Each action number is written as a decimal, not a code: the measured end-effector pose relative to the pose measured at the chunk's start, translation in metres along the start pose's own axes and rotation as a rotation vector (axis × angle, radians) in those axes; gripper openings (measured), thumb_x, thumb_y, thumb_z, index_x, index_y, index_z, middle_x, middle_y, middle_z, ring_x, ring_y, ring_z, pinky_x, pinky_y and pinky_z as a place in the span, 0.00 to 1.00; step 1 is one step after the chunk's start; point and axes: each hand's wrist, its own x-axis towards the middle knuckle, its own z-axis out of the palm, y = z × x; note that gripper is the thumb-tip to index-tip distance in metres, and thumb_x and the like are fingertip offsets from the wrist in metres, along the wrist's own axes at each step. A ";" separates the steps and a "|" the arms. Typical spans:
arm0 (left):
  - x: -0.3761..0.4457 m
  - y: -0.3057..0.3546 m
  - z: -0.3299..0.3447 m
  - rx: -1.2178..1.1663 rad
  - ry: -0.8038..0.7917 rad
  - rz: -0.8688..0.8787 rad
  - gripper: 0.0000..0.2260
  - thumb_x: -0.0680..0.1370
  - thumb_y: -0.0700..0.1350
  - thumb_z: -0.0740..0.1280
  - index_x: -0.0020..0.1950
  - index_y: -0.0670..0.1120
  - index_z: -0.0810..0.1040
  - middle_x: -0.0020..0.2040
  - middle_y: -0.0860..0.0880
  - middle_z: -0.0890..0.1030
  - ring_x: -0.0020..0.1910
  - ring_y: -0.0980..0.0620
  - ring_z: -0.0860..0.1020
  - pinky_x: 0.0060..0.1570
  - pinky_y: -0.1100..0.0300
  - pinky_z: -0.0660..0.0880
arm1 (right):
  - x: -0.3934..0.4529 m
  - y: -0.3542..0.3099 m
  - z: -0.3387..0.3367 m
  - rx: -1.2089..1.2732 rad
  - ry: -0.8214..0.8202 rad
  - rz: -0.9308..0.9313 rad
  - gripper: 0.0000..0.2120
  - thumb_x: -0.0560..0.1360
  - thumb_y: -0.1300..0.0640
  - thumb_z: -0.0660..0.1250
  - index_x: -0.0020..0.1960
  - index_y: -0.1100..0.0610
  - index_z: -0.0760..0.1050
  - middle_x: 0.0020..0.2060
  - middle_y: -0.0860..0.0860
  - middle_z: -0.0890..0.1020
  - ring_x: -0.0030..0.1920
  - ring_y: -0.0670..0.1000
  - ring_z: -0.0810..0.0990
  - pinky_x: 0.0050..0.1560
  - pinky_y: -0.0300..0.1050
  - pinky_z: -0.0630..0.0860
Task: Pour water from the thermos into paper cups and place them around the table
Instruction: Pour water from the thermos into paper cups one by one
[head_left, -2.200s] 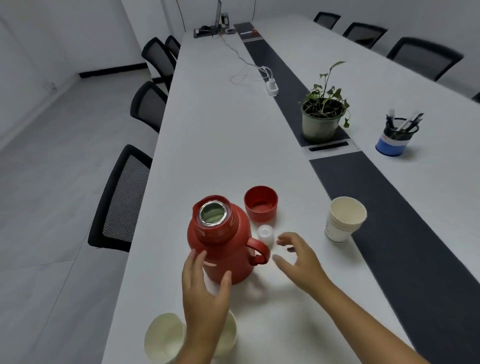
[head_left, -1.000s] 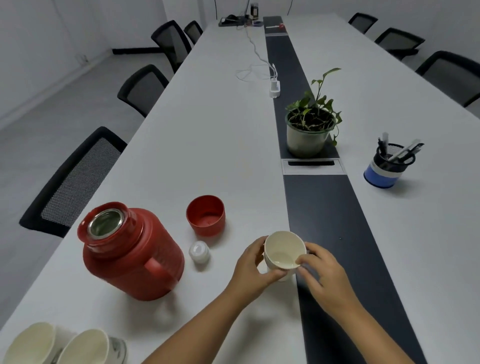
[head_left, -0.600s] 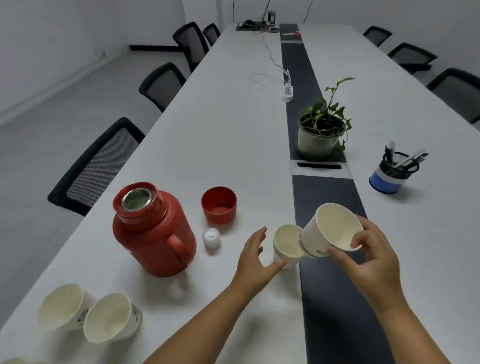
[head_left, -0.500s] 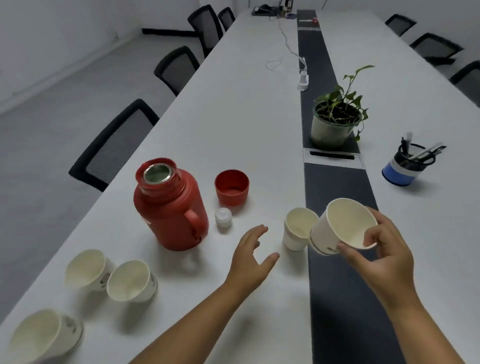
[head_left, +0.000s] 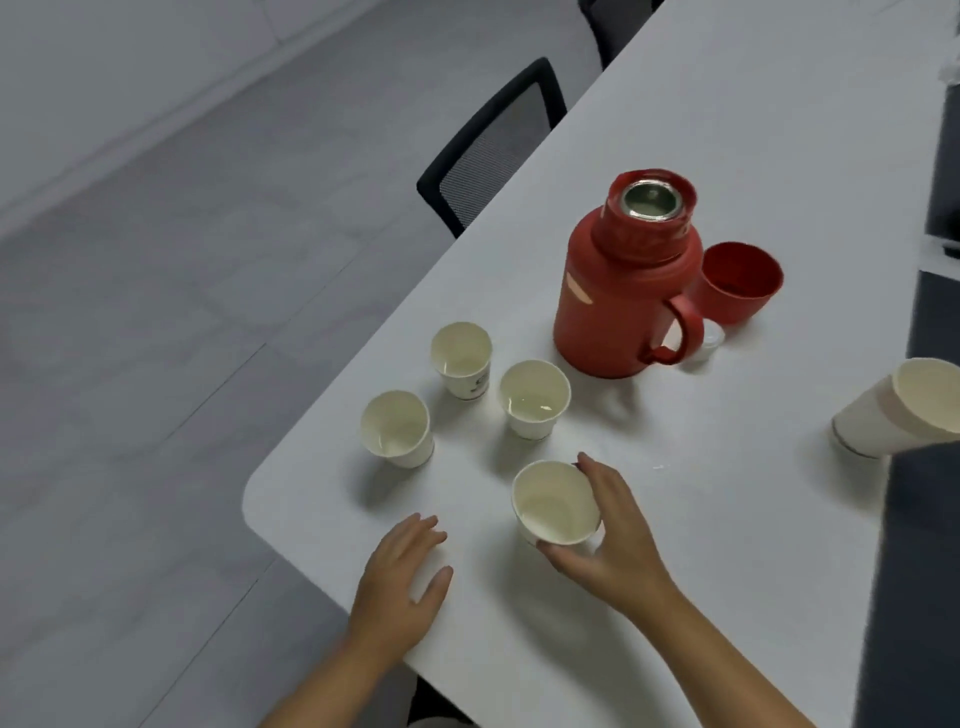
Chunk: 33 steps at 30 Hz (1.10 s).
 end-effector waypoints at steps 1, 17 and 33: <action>0.000 -0.009 -0.007 0.052 0.010 0.021 0.18 0.77 0.62 0.50 0.55 0.52 0.70 0.61 0.57 0.76 0.67 0.68 0.61 0.63 0.77 0.55 | 0.004 -0.005 0.012 0.003 0.011 -0.017 0.37 0.56 0.43 0.67 0.62 0.50 0.61 0.54 0.35 0.63 0.53 0.28 0.62 0.52 0.15 0.57; 0.007 -0.060 -0.030 0.264 -0.086 0.167 0.19 0.79 0.55 0.43 0.56 0.47 0.69 0.61 0.47 0.70 0.60 0.49 0.67 0.66 0.62 0.54 | 0.030 -0.025 0.086 -0.131 0.196 0.060 0.33 0.60 0.55 0.72 0.61 0.46 0.60 0.54 0.34 0.65 0.53 0.31 0.63 0.52 0.16 0.58; 0.066 -0.005 -0.071 -0.221 0.063 0.424 0.09 0.75 0.46 0.59 0.53 0.47 0.72 0.52 0.53 0.73 0.53 0.59 0.72 0.60 0.78 0.62 | -0.002 -0.019 0.072 -0.226 0.266 0.188 0.35 0.63 0.43 0.64 0.66 0.44 0.53 0.64 0.47 0.64 0.63 0.41 0.65 0.63 0.41 0.64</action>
